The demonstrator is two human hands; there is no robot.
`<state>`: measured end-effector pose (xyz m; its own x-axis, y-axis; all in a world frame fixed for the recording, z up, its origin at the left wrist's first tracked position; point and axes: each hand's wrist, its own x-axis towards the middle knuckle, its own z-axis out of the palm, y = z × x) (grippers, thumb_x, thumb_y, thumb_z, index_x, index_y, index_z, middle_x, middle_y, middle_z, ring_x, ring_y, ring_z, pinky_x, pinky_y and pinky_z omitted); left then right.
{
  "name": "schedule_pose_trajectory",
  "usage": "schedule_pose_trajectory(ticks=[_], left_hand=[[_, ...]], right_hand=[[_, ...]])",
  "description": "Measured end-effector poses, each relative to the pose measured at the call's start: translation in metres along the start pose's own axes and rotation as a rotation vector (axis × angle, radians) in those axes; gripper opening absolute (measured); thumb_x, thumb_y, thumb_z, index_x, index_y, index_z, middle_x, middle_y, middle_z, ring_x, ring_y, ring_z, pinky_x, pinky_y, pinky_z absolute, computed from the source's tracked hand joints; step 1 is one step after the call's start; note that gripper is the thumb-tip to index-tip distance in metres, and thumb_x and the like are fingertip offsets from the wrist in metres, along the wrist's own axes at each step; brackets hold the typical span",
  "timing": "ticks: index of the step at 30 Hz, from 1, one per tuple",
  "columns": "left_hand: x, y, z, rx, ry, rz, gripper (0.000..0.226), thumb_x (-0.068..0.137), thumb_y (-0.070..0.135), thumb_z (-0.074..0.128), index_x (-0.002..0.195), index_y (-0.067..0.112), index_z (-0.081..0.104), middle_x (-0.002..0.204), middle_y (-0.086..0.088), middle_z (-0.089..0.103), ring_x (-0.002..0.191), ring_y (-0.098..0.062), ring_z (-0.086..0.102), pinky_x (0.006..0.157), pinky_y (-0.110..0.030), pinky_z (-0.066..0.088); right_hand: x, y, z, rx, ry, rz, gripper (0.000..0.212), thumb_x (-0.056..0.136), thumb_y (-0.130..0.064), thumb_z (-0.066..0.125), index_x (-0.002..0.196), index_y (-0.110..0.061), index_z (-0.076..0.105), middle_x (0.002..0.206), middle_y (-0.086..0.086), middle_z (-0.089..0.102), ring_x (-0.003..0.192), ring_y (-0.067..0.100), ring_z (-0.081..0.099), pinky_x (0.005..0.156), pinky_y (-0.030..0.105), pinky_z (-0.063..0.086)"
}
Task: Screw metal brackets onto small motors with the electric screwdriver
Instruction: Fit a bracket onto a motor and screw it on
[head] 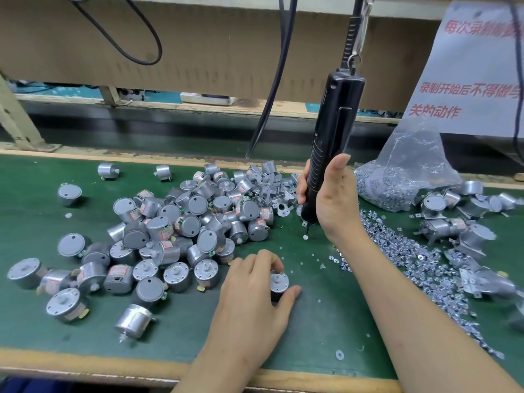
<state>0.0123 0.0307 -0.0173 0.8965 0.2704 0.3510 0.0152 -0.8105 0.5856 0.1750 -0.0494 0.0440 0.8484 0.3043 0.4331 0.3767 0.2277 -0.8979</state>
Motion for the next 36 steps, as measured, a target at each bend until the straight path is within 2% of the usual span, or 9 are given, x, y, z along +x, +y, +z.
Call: schedule_pose_trajectory(ticks=[4, 36], left_hand=[[0.0001, 0.0002, 0.0002, -0.001, -0.005, -0.003, 0.035, 0.081, 0.046, 0.073, 0.090, 0.035, 0.041, 0.087, 0.023, 0.048, 0.086, -0.005, 0.041, 0.081, -0.010, 0.032], [0.0002, 0.0012, -0.0003, 0.012, -0.010, -0.015, 0.033, 0.080, 0.045, 0.074, 0.091, 0.034, 0.044, 0.088, 0.022, 0.049, 0.087, -0.007, 0.042, 0.081, -0.008, 0.031]], right_hand=[[-0.0010, -0.0013, 0.0001, -0.008, -0.003, -0.009, 0.082, 0.066, -0.098, 0.036, 0.068, -0.019, 0.054, 0.058, -0.001, 0.056, 0.049, 0.018, 0.051, 0.052, 0.029, 0.048], [-0.0021, 0.0024, -0.0004, -0.017, -0.016, 0.002, 0.085, 0.066, -0.098, 0.038, 0.071, -0.014, 0.053, 0.060, -0.002, 0.057, 0.050, 0.017, 0.053, 0.053, 0.030, 0.049]])
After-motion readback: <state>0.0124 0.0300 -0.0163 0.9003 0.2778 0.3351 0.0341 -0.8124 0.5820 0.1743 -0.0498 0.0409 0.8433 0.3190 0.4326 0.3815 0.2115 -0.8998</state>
